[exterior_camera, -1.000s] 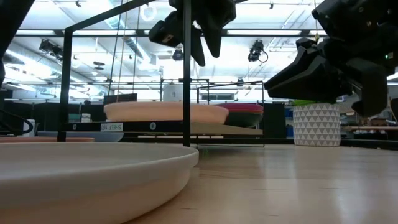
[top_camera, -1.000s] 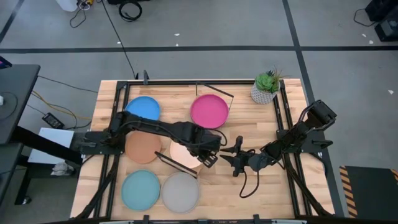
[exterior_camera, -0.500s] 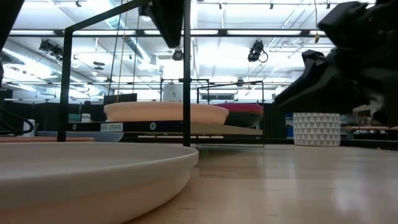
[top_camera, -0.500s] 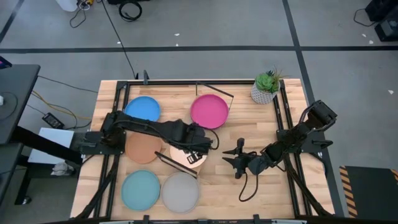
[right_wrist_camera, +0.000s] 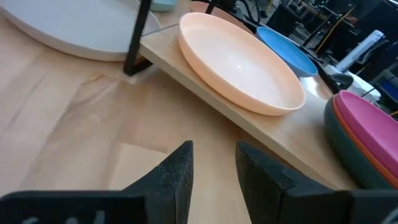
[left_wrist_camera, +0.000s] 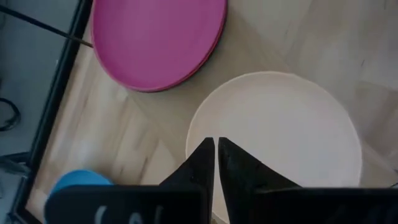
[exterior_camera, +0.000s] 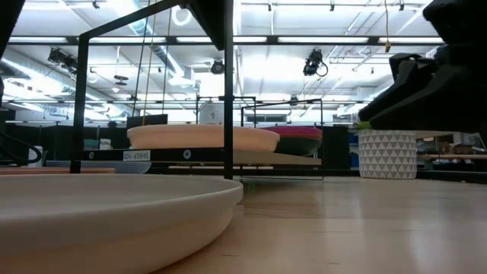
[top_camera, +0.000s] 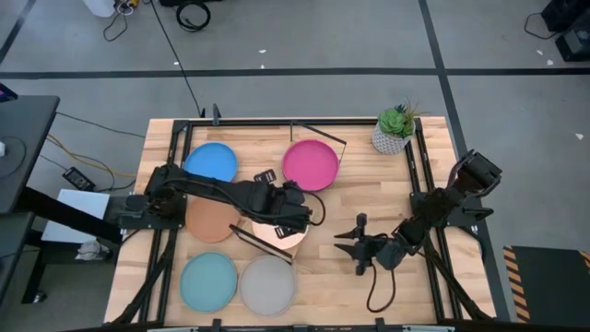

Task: Place and stack plates onto a shelf
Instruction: Stack the blue plate on top of the pink plate on the shelf

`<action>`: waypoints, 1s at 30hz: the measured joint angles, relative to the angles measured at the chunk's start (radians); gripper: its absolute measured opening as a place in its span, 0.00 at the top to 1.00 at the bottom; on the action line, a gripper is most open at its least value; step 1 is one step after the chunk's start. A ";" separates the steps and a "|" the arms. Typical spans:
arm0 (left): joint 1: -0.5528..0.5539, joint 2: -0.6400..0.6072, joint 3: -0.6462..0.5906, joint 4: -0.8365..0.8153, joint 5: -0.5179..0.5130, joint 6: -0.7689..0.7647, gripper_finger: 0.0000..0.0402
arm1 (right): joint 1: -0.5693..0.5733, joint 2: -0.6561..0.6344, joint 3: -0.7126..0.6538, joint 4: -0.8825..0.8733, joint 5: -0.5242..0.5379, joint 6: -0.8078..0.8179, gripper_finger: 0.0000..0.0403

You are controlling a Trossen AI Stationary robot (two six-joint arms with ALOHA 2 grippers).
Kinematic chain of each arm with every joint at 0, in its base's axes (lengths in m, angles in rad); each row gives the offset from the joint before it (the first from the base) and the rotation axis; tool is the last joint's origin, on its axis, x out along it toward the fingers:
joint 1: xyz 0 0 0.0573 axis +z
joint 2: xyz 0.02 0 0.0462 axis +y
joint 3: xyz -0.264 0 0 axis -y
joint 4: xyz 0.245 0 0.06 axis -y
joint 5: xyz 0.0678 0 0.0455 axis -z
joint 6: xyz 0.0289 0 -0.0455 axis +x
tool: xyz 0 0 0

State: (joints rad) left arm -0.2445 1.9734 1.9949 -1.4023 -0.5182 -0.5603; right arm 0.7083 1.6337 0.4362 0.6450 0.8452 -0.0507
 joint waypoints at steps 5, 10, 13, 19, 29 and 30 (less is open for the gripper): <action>0.021 -0.039 -0.105 0.023 -0.032 0.030 0.93 | 0.025 0.000 0.000 0.001 0.001 0.021 0.69; 0.069 -0.136 -0.274 0.103 0.003 0.030 0.93 | 0.039 0.000 0.000 0.004 0.025 0.021 0.69; 0.107 -0.233 -0.393 0.203 0.054 0.018 0.93 | 0.041 0.000 0.000 0.003 0.031 0.021 0.69; 0.166 -0.388 -0.602 0.335 0.123 -0.048 0.93 | 0.041 0.000 0.000 0.004 0.034 0.017 0.69; 0.198 -0.516 -0.788 0.363 0.130 -0.147 0.93 | 0.041 0.000 0.000 0.010 0.036 -0.002 0.69; 0.202 -0.522 -0.799 0.366 0.130 -0.151 0.93 | 0.041 0.000 0.000 0.010 0.036 -0.003 0.69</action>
State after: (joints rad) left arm -0.0429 1.4515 1.1955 -1.0361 -0.3880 -0.7111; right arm 0.7494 1.6337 0.4358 0.6550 0.8814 -0.0538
